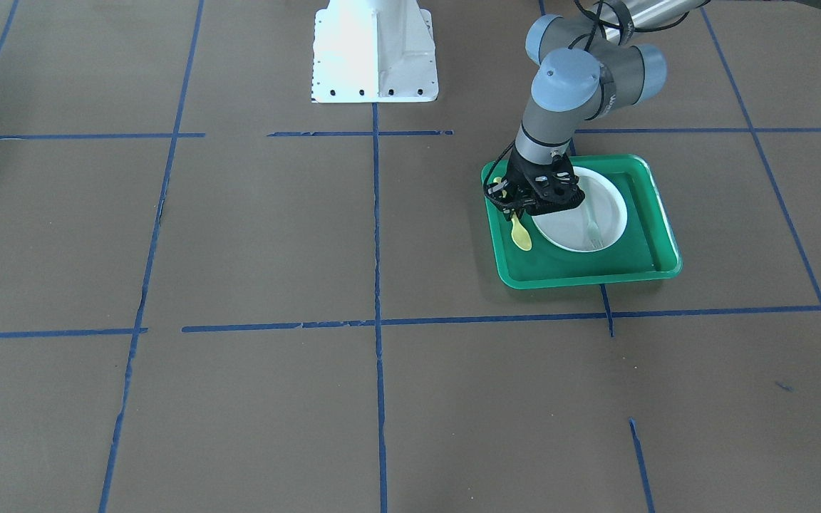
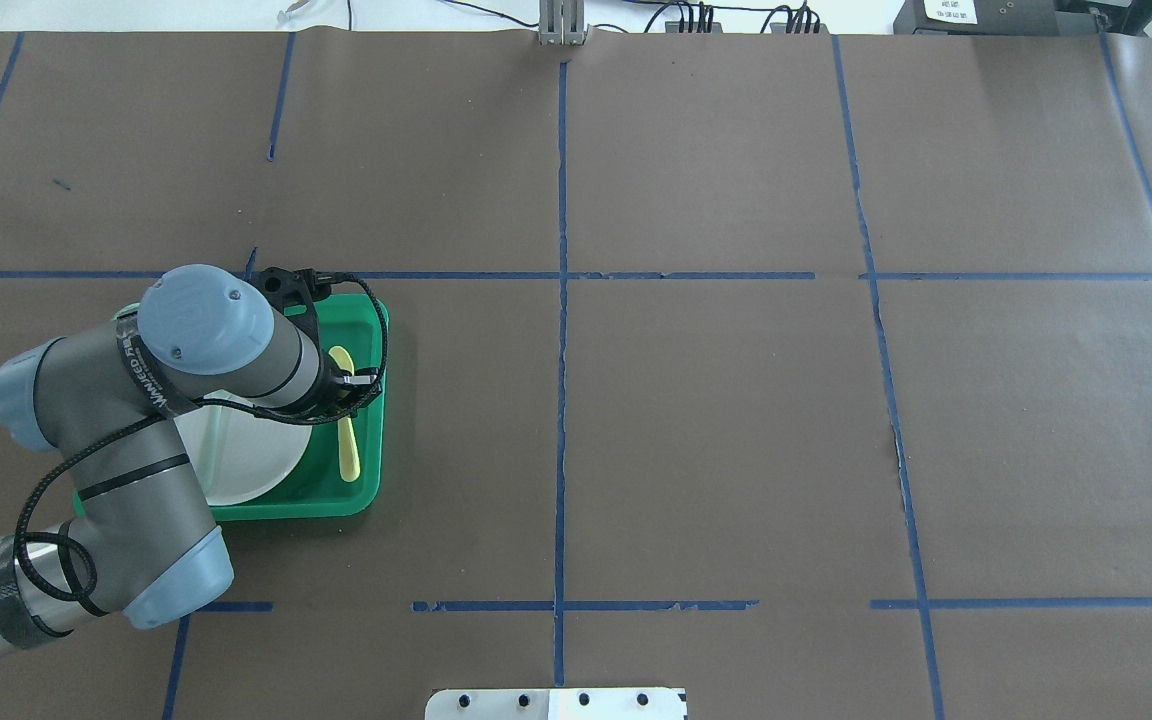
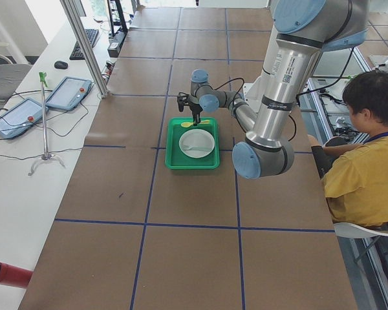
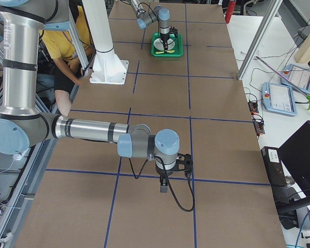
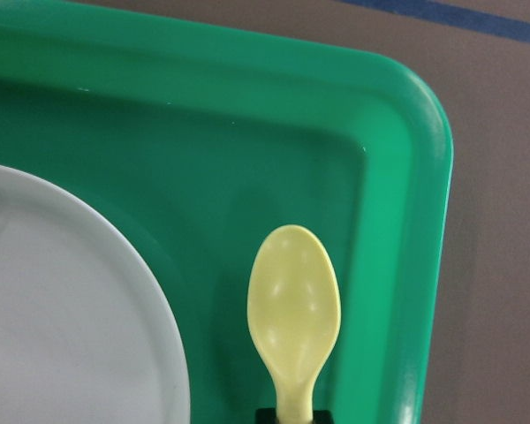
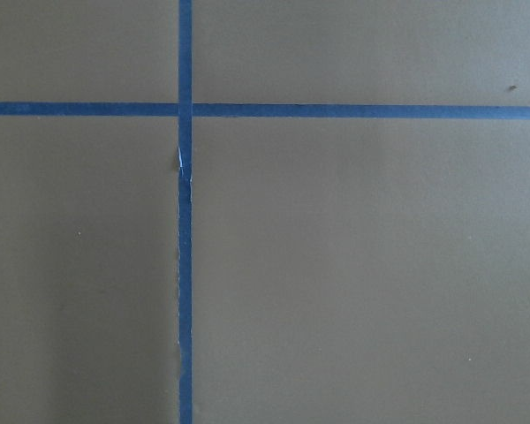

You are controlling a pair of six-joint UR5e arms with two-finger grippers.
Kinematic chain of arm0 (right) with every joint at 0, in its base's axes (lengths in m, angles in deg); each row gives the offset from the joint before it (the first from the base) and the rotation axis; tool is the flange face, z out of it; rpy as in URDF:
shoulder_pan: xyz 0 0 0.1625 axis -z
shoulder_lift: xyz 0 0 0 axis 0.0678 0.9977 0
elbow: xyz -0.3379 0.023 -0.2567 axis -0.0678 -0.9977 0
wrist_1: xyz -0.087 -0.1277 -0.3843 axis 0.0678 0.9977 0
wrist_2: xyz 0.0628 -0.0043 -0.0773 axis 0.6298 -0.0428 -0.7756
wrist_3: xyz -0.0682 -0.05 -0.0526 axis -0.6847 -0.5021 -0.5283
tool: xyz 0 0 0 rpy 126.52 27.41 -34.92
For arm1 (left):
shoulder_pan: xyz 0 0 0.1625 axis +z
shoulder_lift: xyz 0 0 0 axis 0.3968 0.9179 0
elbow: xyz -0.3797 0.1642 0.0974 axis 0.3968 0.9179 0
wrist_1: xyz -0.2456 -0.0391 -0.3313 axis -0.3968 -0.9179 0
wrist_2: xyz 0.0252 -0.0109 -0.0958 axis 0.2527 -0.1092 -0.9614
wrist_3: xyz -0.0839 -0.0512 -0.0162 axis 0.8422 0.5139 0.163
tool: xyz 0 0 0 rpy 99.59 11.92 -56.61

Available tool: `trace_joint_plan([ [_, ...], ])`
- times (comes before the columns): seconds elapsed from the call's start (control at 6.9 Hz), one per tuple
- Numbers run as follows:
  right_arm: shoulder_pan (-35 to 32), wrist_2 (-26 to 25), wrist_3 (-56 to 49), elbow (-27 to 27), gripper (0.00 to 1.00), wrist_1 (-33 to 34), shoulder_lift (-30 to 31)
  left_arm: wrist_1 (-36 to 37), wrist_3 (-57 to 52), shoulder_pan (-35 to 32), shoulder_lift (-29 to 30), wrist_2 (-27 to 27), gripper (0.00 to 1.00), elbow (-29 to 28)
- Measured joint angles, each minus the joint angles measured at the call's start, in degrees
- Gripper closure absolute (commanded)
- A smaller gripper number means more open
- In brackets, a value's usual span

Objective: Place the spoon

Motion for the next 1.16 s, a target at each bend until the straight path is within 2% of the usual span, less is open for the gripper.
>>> trace_joint_plan([
  [0.14, 0.0, 0.0, 0.0, 0.0, 0.0, 0.0, 0.0, 0.0, -0.2, -0.2, -0.1, 0.1, 0.01, 0.2],
  [0.72, 0.0, 0.0, 0.0, 0.0, 0.0, 0.0, 0.0, 0.0, -1.9, -3.7, -0.4, 0.0, 0.0, 2.4],
  [1.01, 0.0, 0.0, 0.0, 0.0, 0.0, 0.0, 0.0, 0.7, -13.7, -10.7, -4.0, -1.0, 0.0, 6.5],
  [1.16, 0.0, 0.0, 0.0, 0.0, 0.0, 0.0, 0.0, 1.1, -20.9, -15.3, -6.9, -3.3, 0.0, 8.1],
])
